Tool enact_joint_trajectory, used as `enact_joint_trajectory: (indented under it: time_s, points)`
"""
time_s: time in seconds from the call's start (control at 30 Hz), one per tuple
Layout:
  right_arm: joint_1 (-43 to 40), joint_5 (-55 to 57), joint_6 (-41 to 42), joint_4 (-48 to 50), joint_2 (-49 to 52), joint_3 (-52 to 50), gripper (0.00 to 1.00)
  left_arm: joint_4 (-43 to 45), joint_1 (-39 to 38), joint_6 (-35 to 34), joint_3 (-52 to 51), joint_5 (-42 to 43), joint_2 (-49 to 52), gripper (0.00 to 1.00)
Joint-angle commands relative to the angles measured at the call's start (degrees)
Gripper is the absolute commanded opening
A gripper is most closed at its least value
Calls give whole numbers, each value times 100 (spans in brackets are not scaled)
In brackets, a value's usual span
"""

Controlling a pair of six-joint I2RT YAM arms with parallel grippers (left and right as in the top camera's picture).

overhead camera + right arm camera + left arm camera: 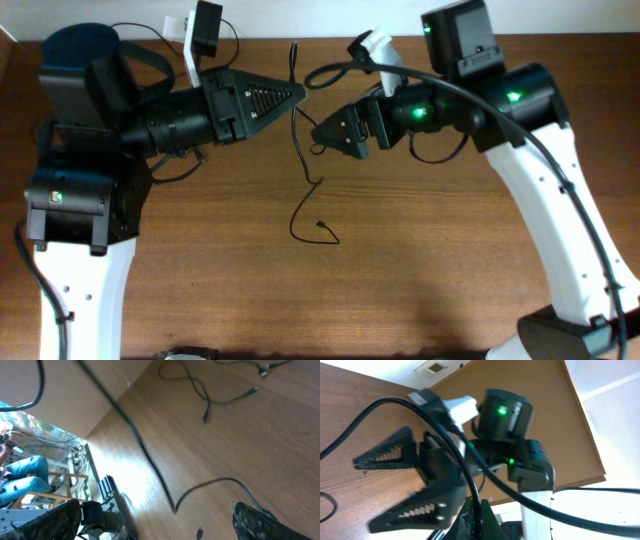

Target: Untangle cables

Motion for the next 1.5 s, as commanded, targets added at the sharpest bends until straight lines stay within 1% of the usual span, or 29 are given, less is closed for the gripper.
enact_joint_trajectory:
  time_s: [0.0, 0.17, 0.23, 0.4, 0.5, 0.57, 0.6, 0.67, 0.7, 0.73, 0.77, 0.8, 0.9, 0.93, 1.0, 1.07, 1.13, 1.17, 1.47]
  points:
    - [140, -186, -66, 44, 184, -31, 96, 103, 35, -149, 74, 116, -2, 0]
    - [267, -127, -57, 275, 271, -31, 90, 136, 35, -243, 74, 116, -2, 0]
    - [264, -103, 48, 420, 310, -31, 86, 136, 35, -391, 74, 155, -2, 0]
    - [372, -107, 372, 741, 479, -31, 83, 136, 35, -435, 74, 160, -2, 0]
    - [566, -103, 415, 938, 625, -31, 83, 136, 35, -435, 74, 160, -2, 0]
    - [625, -35, 586, 1062, 680, -31, 83, 136, 35, -435, 74, 160, -2, 0]
    - [629, -11, 678, 1128, 697, -31, 79, 136, 35, -435, 74, 162, -2, 0]
    - [627, 31, 728, 1156, 704, -31, 66, 136, 35, -435, 74, 162, -2, 0]
    - [627, 164, 820, 1152, 704, -31, 38, 136, 35, -435, 74, 160, -2, 0]
    - [627, 280, 909, 1141, 704, -31, 21, 136, 35, -435, 74, 157, -2, 0]
    - [623, 417, 1003, 1113, 704, -31, 11, 136, 35, -433, 74, 157, -2, 0]
    - [623, 463, 1001, 1071, 704, -31, 4, 136, 42, -433, 74, 157, -2, 0]
    - [623, 776, 1036, 837, 704, -31, 4, 133, 186, -426, 74, 157, -2, 0]
    - [619, 1045, 1141, 695, 704, -31, 4, 131, 269, -376, 74, 160, -2, 0]
    - [612, 1652, 1300, 376, 704, -31, 4, 122, 433, -166, 72, 162, -2, 0]
    - [562, 2024, 1370, 101, 704, -31, 4, -31, 581, 79, 72, 160, -2, 0]
    - [466, 2297, 1633, -107, 704, -31, 4, -227, 726, 269, 72, 153, -2, 0]
    - [428, 2354, 1683, -188, 704, -31, 4, -321, 815, 411, 72, 85, -2, 0]
    - [435, 2328, 1779, -273, 691, -28, 4, -658, 984, 752, 66, -605, -2, 0]
